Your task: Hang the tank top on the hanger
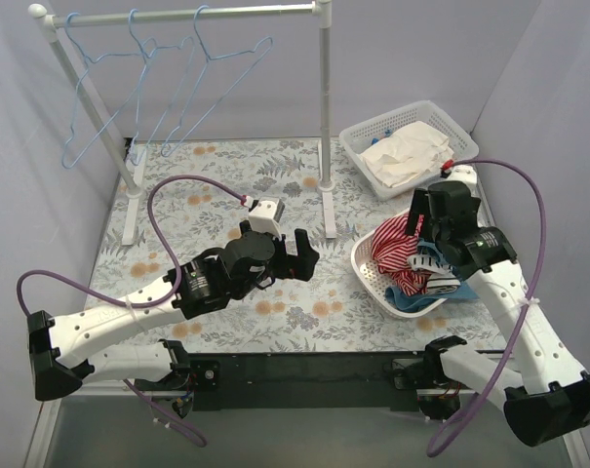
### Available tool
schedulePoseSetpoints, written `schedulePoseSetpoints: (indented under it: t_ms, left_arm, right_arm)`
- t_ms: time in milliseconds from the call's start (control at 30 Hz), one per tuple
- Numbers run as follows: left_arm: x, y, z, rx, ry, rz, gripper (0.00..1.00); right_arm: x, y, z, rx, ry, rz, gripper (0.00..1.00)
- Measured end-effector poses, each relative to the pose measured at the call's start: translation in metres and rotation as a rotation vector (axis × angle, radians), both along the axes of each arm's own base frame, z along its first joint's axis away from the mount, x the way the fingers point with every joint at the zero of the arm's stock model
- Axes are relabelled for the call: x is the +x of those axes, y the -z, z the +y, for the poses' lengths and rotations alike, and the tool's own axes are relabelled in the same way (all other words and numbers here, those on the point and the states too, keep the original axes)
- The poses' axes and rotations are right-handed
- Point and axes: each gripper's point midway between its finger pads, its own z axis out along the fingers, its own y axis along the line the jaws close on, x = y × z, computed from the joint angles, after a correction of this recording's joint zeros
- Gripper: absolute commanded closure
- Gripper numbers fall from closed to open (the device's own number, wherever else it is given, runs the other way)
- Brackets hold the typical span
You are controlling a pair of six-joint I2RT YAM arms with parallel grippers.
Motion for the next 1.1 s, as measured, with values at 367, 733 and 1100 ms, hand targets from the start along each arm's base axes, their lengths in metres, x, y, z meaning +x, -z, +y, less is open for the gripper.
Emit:
schedulePoseSetpoints:
  t_ms: [367,733,1100]
  left_arm:
    - [-0.004,0.012,0.002,0.050,0.023,0.023,0.02]
    - [-0.006,-0.002,0.013,0.044,0.016,-0.007,0.02]
    - [-0.003,-0.021,0.021,0.035,-0.005,-0.049,0.02]
  right_arm:
    - [-0.008,0.087,-0.044,0.095,0.132,0.241,0.44]
    - [0.015,0.036,-0.045,0.181,0.127,0.158,0.99]
    - [0.023,-0.200,-0.057,0.211,0.134,-0.387,0.99]
